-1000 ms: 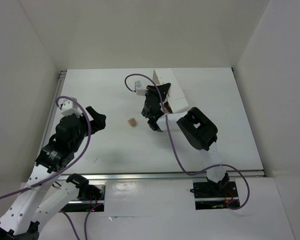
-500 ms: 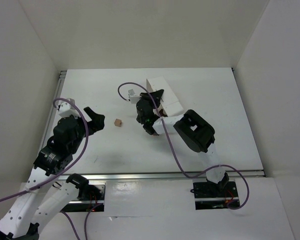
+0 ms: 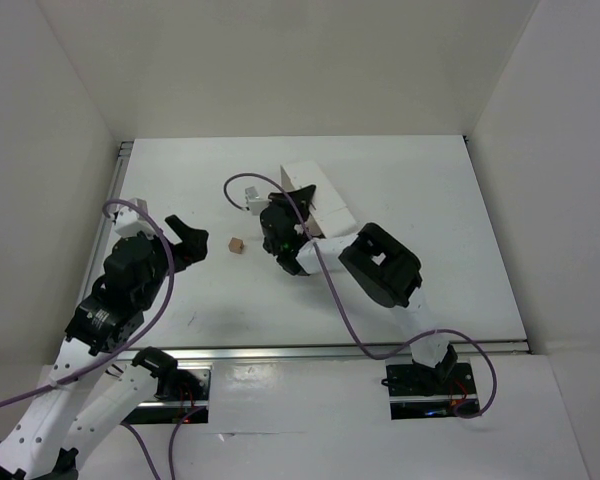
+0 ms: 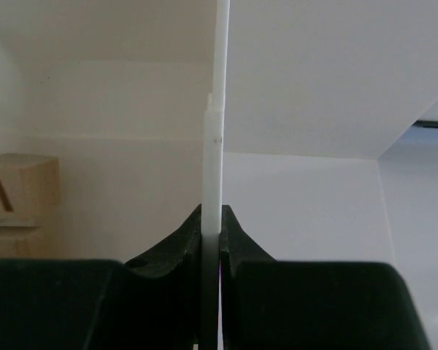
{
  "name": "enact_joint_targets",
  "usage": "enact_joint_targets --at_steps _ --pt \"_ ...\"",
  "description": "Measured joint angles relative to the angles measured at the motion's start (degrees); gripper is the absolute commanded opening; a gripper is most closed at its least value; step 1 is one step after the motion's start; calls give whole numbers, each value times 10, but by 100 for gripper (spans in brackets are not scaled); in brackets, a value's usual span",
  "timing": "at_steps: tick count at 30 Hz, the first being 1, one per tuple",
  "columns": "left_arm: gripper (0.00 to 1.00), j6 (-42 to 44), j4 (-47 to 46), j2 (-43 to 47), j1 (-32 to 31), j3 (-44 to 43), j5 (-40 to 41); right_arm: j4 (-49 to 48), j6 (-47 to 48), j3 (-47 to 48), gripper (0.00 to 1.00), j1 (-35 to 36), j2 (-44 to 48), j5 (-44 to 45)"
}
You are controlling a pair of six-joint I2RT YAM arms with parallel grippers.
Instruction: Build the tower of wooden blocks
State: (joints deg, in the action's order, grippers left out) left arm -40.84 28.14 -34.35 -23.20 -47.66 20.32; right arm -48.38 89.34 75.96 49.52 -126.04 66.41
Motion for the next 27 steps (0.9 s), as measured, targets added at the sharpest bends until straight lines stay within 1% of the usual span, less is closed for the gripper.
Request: enact_joint_targets --at_steps 2,7,9,11,16,18,20,25,27 --pt "95 0 0 1 0 3 0 1 -5 0 0 1 -1 -6" --pt "95 0 0 1 0 3 0 11 -10 16 0 -60 -13 6" --pt "95 0 -1 1 0 3 0 16 -9 24 0 -73 -14 22" --pt "95 0 -2 1 0 3 0 18 -4 33 0 -58 -11 33" --pt "95 0 -4 1 0 4 2 18 -4 36 0 20 6 20" --pt "95 0 -4 1 0 4 4 17 -4 36 0 31 11 12" --pt "95 0 -4 1 0 4 4 17 -4 36 0 17 12 7" --pt "95 0 -4 1 0 4 4 21 -4 36 0 -74 12 15" --pt "95 0 -4 1 0 4 4 23 -3 36 0 -96 12 27"
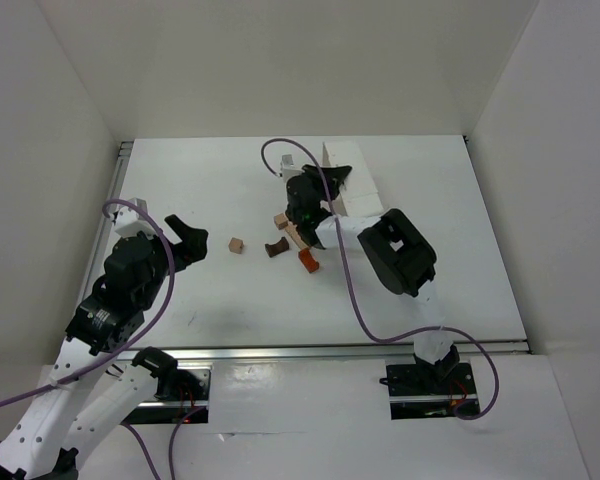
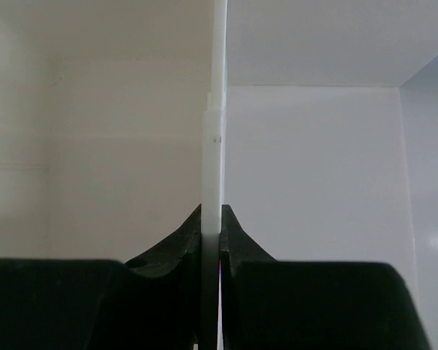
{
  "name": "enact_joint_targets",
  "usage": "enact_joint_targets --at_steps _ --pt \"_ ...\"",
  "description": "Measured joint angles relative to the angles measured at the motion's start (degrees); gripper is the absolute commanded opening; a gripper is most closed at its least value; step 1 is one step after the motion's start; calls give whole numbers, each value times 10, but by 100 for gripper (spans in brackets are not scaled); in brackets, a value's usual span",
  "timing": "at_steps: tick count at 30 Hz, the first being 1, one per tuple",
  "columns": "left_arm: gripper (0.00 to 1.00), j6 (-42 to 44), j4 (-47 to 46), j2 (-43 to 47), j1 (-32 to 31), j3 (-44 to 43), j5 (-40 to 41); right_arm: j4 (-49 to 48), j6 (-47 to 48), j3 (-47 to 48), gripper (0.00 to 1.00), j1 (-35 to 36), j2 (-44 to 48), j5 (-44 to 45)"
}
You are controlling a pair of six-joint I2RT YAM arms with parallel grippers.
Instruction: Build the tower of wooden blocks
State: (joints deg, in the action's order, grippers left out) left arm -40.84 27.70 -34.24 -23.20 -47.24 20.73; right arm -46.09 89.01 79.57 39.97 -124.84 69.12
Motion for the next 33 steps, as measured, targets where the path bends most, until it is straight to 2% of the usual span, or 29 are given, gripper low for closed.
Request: enact_joint_targets --at_steps 10,21,28,33 --pt "95 0 -1 0 0 0 3 5 1 -1 0 62 7 1" --pt "95 0 -11 -1 0 6 5 38 -15 -1 0 87 7 16" --pt "95 0 -12 -1 0 7 5 57 -24 6 0 61 6 22" --pt "95 0 -14 4 0 9 4 59 -25 16 0 104 9 31"
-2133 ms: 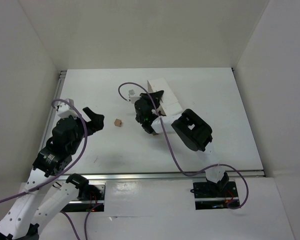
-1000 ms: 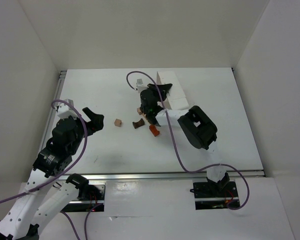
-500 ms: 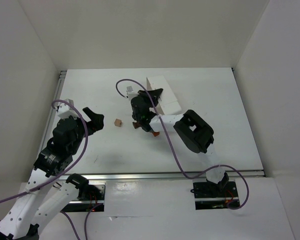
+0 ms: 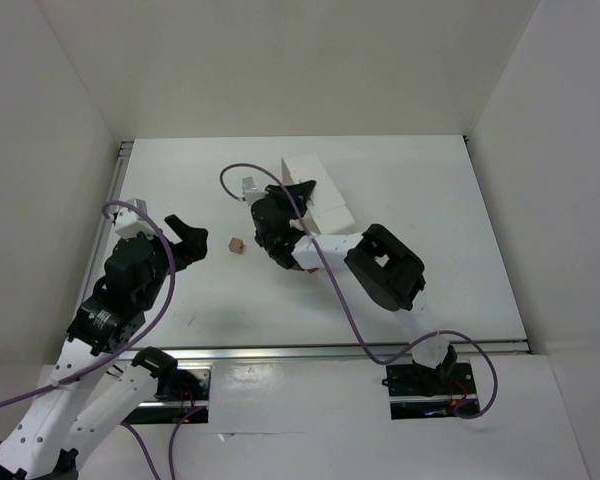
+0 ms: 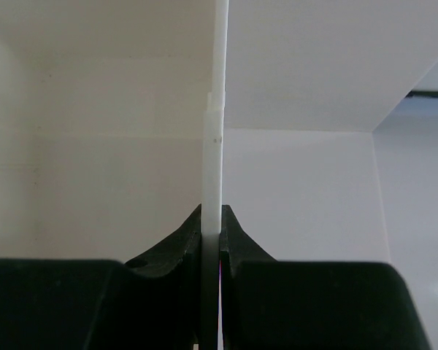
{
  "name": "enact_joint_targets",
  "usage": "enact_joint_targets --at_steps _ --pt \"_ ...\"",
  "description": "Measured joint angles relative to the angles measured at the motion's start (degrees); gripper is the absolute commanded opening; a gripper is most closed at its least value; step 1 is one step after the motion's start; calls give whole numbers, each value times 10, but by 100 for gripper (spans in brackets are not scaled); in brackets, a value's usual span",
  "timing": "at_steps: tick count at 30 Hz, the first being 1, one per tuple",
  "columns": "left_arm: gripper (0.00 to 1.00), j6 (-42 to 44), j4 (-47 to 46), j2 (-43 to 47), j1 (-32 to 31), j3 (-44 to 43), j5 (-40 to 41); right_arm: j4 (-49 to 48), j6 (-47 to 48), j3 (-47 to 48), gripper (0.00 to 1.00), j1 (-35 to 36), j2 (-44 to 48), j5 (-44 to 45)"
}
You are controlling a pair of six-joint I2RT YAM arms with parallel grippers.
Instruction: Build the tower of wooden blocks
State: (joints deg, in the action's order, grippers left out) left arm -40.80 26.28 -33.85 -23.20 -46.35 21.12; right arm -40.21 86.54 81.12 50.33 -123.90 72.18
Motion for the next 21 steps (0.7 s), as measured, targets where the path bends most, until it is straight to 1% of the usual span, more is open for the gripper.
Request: enact_joint_targets --at_steps 2,4,6,8,10,12,14,17,19,21 --pt "94 0 -2 1 0 1 0 0 -1 0 0 24 0 -5" --pt "94 0 -3 2 0 2 0 0 -4 0 0 32 0 -17" --pt "94 0 -3 3 0 3 0 0 -6 0 0 19 -2 -23" --pt "94 0 -2 4 0 3 -1 2 -6 0 0 -11 -4 -22" --pt "94 0 -2 4 0 3 -2 11 -6 1 0 -39 -5 -11" --pt "94 0 -2 6 0 3 -4 22 -3 9 0 -51 -4 7" --pt "94 0 -3 7 0 3 -4 27 -1 15 0 -40 3 13" --pt "94 0 -3 7 0 3 -5 29 -1 16 0 -2 31 5" --pt "94 0 -4 7 0 3 -5 21 -2 13 0 19 53 -6" --pt "94 0 -4 7 0 3 -5 2 -1 12 0 25 75 -18"
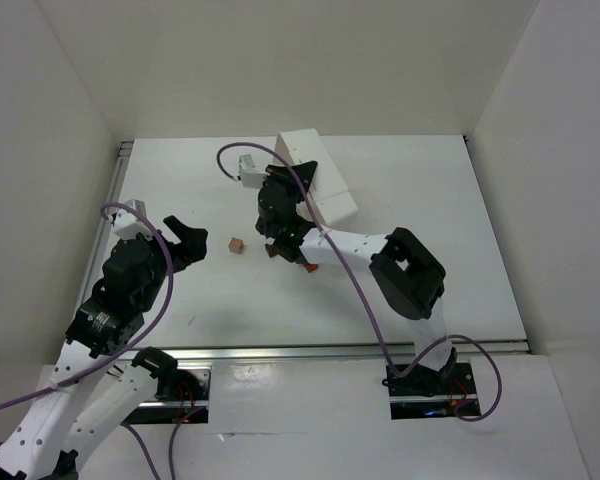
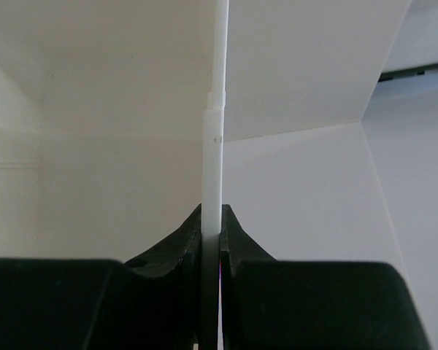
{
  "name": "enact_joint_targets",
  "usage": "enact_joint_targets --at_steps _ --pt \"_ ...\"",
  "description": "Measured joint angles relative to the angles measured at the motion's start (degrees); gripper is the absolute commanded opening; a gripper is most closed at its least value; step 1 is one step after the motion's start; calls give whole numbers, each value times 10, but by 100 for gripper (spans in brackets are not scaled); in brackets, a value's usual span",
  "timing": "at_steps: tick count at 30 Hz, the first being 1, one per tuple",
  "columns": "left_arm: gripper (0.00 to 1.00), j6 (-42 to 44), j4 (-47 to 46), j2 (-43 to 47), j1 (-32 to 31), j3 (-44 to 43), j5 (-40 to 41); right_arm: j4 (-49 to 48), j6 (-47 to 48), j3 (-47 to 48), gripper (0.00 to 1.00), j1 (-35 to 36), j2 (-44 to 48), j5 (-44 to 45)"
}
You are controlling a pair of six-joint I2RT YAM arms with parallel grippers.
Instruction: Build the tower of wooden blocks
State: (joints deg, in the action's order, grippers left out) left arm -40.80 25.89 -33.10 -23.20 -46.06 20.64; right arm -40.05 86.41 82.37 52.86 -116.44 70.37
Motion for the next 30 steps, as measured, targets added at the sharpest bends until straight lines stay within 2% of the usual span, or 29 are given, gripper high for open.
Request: enact_joint_targets --at_steps 4,7,10,13,16,20,24,30 --pt "96 0 0 0 0 0 0 -39 -10 -5 0 -23 35 -17" --pt "96 0 0 0 0 0 0 -10 -78 -10 0 -53 58 -28" --pt "98 0 0 -3 0 0 0 144 -258 3 0 -94 78 -68" --pt "99 0 -1 -17 0 0 0 334 -444 47 0 -148 83 -173" --pt "100 1 -2 -48 0 0 0 431 -562 49 0 -215 95 -278" --pt "100 4 -12 -101 0 -5 -2 497 -638 48 0 -312 101 -395" --pt "100 21 -40 -160 0 -16 -16 523 -672 45 0 -403 101 -499" --pt "100 49 -81 -251 2 -71 -35 529 -687 28 0 -482 100 -606"
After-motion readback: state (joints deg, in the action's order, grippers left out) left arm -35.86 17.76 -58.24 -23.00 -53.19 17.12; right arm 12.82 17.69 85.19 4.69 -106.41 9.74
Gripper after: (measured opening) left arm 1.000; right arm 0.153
